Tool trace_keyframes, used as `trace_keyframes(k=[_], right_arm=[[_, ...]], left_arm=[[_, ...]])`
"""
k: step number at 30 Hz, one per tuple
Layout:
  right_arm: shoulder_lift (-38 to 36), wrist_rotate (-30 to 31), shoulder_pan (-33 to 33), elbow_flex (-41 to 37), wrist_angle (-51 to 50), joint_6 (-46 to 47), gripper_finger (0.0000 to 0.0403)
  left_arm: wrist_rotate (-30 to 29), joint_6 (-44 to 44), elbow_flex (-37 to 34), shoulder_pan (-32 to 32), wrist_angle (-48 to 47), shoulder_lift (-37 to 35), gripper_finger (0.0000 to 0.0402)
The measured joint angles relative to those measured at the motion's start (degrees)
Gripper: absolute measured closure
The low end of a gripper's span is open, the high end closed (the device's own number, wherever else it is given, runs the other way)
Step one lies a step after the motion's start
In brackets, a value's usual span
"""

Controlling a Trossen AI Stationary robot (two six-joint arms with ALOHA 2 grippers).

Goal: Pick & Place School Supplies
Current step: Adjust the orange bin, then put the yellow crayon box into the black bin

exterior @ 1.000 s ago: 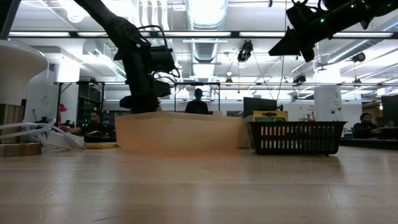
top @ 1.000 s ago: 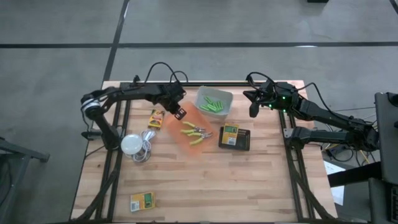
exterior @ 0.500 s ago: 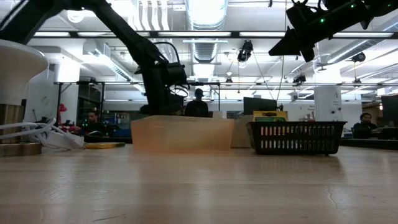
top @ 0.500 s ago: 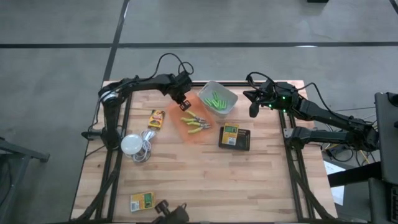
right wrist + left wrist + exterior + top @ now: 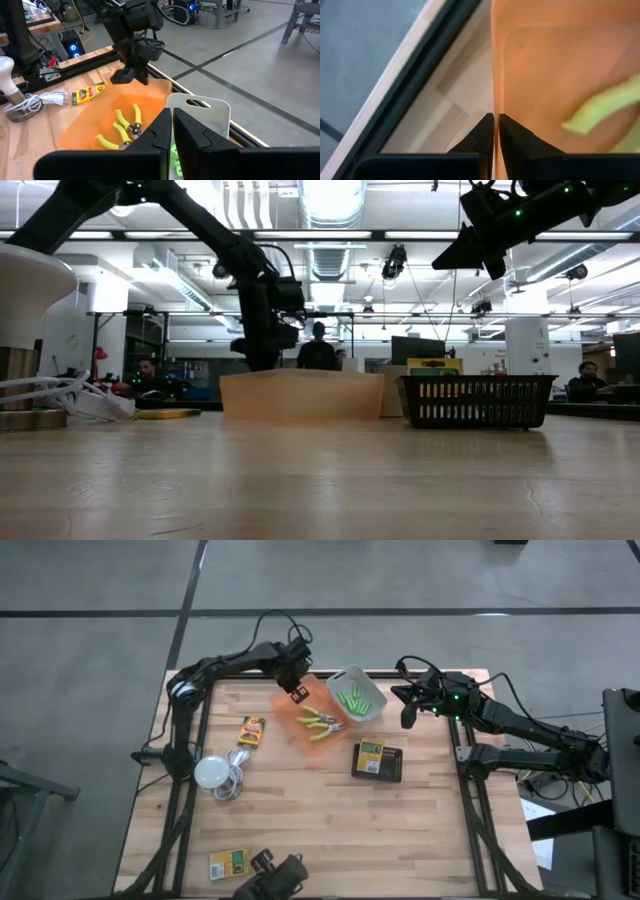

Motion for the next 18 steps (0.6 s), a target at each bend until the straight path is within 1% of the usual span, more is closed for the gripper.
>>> trace_keyframes(k=[5, 8, 10, 14, 18], right_arm=[[0.0, 0.0, 0.0, 0.0, 0.0, 0.0, 0.0385], [0.0, 0.0, 0.0, 0.0, 0.0, 0.0, 0.0385], [0.0, 0.0, 0.0, 0.0, 0.0, 0.0, 0.0385], [0.0, 0.0, 0.0, 0.0, 0.0, 0.0, 0.0385], [0.0, 0.0, 0.0, 0.0, 0.0, 0.0, 0.0385]], left_arm=[[0.0, 0.1, 0.6, 0.4, -4.5, -2.5, 0.0372], [0.2, -2.0, 0.6, 0.7, -8.6, -4.4, 0.0371], [0.2, -5.3, 0.6, 0.7, -12.6, -6.5, 0.0371], [0.4, -16.2, -0.2, 0.7, -20.7, -10.7, 0.0370], [0.4, -24.4, -3.8, 0.3, -23.8, -14.8, 0.0351]])
